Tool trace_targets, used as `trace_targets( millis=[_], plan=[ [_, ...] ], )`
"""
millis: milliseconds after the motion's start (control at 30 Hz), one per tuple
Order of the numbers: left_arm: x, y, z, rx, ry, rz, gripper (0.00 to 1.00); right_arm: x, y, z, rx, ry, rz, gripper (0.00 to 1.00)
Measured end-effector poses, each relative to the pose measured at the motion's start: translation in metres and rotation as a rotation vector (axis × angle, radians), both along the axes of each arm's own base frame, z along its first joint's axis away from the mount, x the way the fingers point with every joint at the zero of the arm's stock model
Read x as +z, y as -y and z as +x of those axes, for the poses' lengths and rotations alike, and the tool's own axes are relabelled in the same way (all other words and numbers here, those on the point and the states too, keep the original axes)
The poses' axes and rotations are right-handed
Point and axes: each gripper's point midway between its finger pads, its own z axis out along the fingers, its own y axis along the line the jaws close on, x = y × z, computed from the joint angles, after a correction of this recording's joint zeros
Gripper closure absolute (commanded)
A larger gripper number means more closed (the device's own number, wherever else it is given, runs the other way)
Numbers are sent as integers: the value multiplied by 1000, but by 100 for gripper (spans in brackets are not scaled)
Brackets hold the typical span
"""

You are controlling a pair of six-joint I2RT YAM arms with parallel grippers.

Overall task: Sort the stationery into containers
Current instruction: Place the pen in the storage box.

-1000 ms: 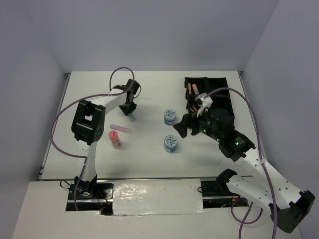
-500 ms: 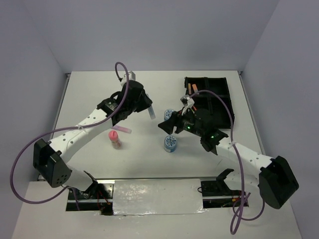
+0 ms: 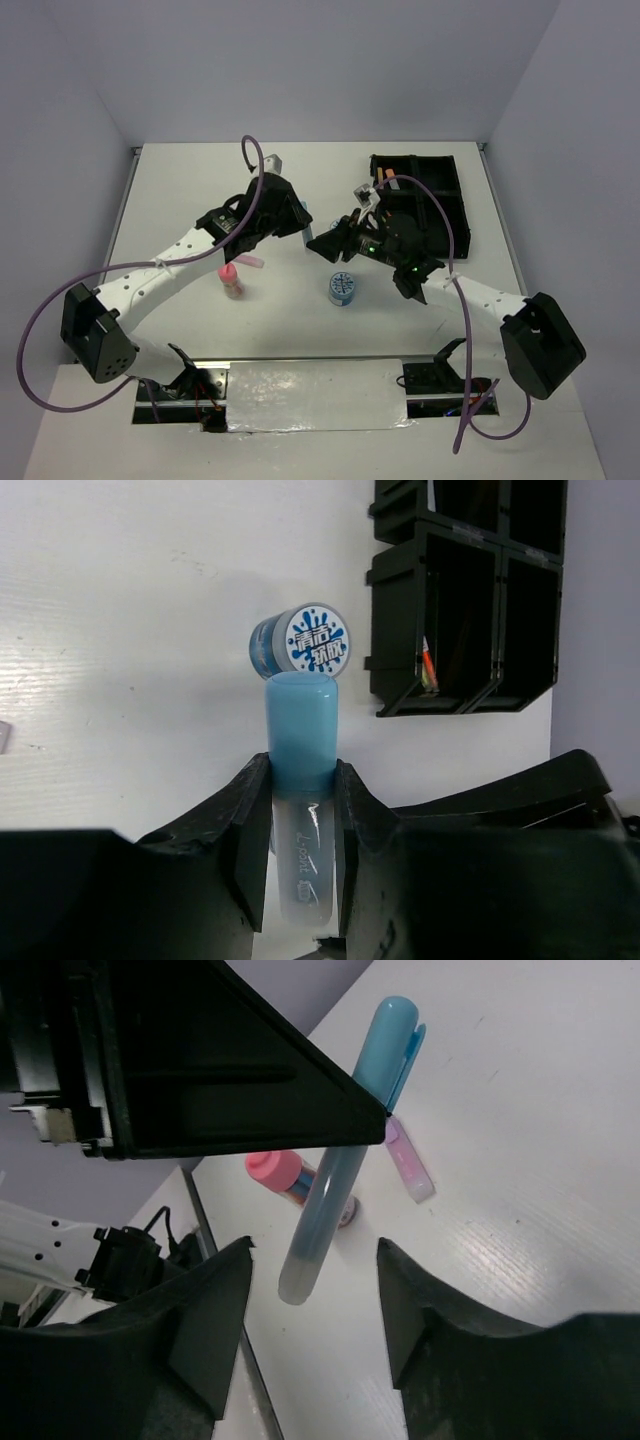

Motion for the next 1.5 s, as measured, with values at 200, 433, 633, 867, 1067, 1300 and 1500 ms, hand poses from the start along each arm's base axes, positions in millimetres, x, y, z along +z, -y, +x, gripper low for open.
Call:
trace_targets(
  millis=[200,433,633,867,1067,1300,1500],
  plan=[
    [10,3,0,-13,30,-29,100,-2,-11,5,27,-31,1,58],
    [3,4,-4,-30,24,-32,100,-6,-18,9,22,-62,-8,100],
    [3,0,-3,-27,40,-9,1,-10,-18,15,1,-77,-38,100],
    [90,-44,14,111,149,62,1,-17,-3,42,-72,-35,-159,100],
    [202,-152,-22,313,393,113,1,-11,77,150,-359,-6,-381,100],
    [133,-221,-107,257,413,322,1,-7,189,265,-658,-37,-623,99],
    [44,-237,-135,185,382,425,1,-42,229,311,-693,-108,-782,96]
  ],
)
